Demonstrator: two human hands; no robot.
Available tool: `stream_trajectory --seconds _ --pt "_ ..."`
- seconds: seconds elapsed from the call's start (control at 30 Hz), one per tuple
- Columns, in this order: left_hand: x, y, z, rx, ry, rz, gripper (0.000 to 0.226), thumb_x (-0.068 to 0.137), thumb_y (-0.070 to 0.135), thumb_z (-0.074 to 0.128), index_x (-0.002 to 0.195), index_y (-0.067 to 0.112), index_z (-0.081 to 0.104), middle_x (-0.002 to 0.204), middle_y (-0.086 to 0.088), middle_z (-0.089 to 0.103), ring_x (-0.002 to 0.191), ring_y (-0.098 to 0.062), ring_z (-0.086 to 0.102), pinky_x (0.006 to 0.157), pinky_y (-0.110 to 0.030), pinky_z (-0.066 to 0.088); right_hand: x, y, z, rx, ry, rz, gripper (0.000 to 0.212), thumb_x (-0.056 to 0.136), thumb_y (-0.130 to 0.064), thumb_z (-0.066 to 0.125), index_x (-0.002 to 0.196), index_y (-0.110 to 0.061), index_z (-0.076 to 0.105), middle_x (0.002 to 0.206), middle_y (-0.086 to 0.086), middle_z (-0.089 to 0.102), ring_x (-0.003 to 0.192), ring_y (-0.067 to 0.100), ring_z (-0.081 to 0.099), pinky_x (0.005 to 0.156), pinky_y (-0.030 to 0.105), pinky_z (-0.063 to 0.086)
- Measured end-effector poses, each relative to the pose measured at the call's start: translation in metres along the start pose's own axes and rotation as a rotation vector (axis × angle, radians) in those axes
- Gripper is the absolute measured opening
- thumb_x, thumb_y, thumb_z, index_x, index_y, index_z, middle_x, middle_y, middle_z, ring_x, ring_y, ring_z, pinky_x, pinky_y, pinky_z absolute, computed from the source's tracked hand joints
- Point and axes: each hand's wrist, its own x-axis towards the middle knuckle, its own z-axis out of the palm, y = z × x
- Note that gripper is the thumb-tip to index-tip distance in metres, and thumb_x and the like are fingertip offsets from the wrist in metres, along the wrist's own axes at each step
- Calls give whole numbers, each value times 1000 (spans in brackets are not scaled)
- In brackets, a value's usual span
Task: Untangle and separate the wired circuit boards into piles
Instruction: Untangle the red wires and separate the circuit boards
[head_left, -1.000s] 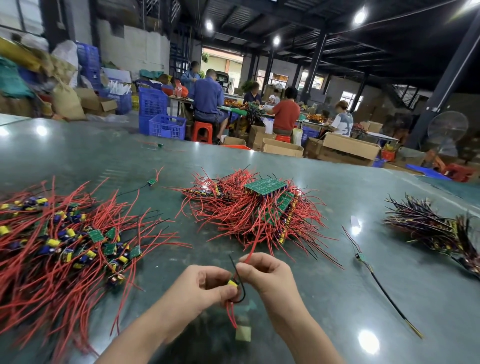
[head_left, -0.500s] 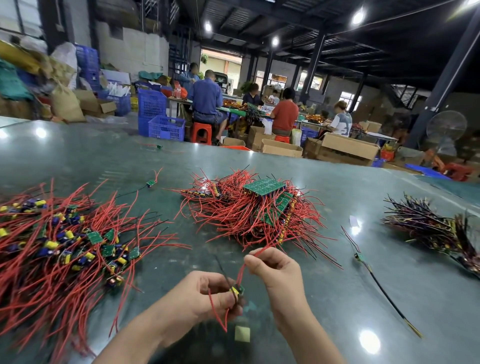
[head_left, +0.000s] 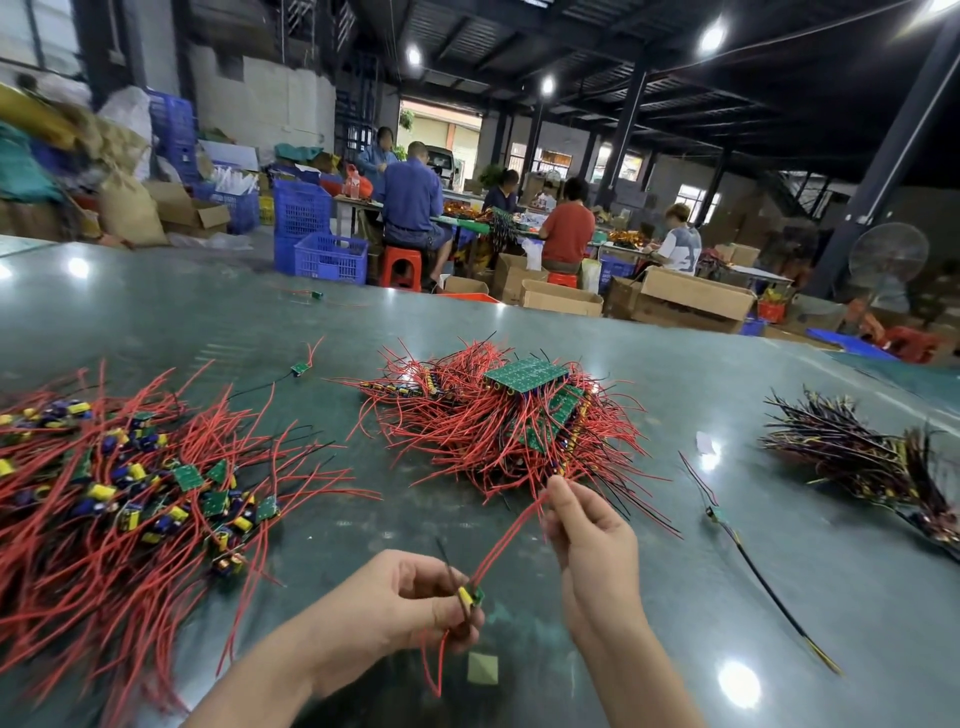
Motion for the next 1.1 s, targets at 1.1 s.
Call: stream_trajectory --seconds 1.1 --pt "7 1 -2 -334 451 183 19 75 -7 61 91 3 60 80 -12 71 62 -19 69 56 -24 57 -22 11 20 -355 -400 -3 20 82 -3 67 92 -20 69 74 -9 69 65 1 59 65 18 51"
